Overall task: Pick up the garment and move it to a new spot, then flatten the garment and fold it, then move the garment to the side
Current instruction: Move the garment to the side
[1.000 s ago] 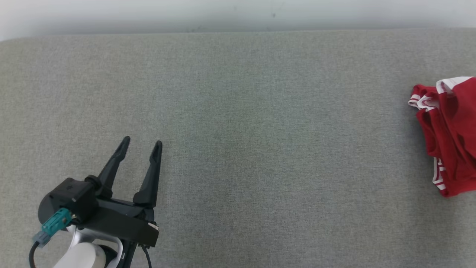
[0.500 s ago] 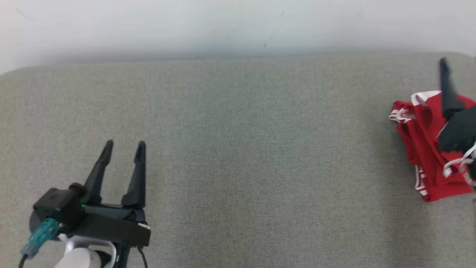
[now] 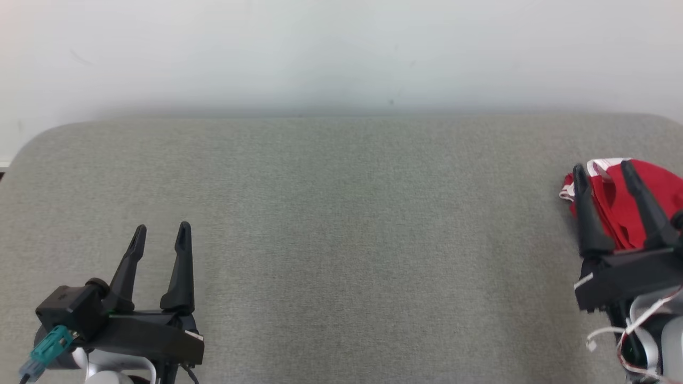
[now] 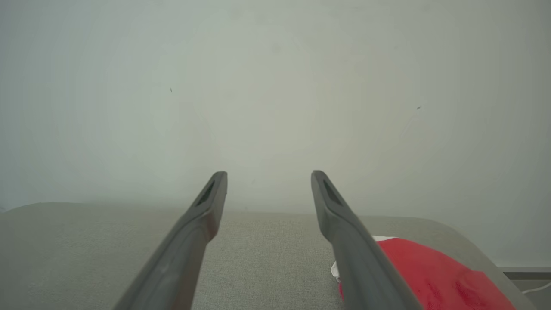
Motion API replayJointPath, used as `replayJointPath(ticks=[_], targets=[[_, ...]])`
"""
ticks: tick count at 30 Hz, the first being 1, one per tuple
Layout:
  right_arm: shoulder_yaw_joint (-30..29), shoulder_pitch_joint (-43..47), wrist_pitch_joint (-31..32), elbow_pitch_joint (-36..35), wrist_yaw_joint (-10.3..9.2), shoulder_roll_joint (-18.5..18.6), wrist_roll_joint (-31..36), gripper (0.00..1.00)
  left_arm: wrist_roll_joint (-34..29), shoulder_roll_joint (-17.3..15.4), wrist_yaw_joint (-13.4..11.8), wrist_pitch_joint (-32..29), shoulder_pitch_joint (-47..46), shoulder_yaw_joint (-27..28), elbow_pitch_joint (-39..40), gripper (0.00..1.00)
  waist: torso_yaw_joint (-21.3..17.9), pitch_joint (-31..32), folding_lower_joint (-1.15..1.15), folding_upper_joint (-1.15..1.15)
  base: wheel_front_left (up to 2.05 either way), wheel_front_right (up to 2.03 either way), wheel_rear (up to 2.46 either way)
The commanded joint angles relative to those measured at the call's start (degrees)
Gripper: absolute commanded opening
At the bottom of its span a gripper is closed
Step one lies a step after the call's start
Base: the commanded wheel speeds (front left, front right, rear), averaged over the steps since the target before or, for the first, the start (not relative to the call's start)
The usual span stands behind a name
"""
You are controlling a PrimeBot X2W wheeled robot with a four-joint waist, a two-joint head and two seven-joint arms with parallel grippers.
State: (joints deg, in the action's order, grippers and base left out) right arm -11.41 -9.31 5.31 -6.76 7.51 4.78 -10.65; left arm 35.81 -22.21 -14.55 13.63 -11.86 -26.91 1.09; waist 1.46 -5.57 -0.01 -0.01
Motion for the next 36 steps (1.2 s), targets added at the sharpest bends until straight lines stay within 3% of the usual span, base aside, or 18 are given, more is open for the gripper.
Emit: replayJointPath(ticks=[1, 6, 13, 19, 27, 36], targets=[[-0.2, 2.1, -0.2, -1.4, -0.05, -0.6, -0.6, 1.0, -0.1, -0.7, 0.1, -0.2, 0.7, 0.2, -0.1, 1.0, 1.9, 2.0, 0.01, 0.01, 0.0, 0.0, 0.0], [-0.7, 6.4, 0.0, -2.9, -0.05, -1.8, -0.8, 1.0, -0.7, -0.8, -2.0, -1.1, 1.5, 0.2, 0.0, 1.0, 4.2, 3.5, 0.01, 0.01, 0.0, 0.0, 0.0], [-2.5, 10.0, -3.8, -1.5, -0.05, -1.8, -5.1, 1.0, 2.4, 0.0, -1.5, -0.8, 3.4, 1.6, 1.0, 1.0, 6.6, 4.9, 0.01, 0.01, 0.0, 0.0, 0.0], [-1.7, 11.9, -8.0, 0.7, -0.05, -1.9, -7.8, 1.0, 3.9, 0.7, 0.3, 0.2, 5.0, 2.6, 0.4, 1.0, 7.1, 5.2, 0.01, 0.01, 0.0, 0.0, 0.0], [5.1, 13.0, -14.1, 4.5, -0.05, -1.8, -9.1, 1.0, 3.0, -0.9, 6.5, 1.1, 5.7, 0.9, -1.4, 1.0, 6.3, 4.7, 0.01, 0.01, 0.0, 0.0, 0.0], [6.8, 14.2, -17.6, 8.2, -0.05, -1.8, -3.0, 1.0, -0.9, -2.4, 5.1, 1.2, 5.1, 0.5, -3.4, 1.0, 5.7, 3.7, 0.01, 0.01, 0.0, 0.0, 0.0]])
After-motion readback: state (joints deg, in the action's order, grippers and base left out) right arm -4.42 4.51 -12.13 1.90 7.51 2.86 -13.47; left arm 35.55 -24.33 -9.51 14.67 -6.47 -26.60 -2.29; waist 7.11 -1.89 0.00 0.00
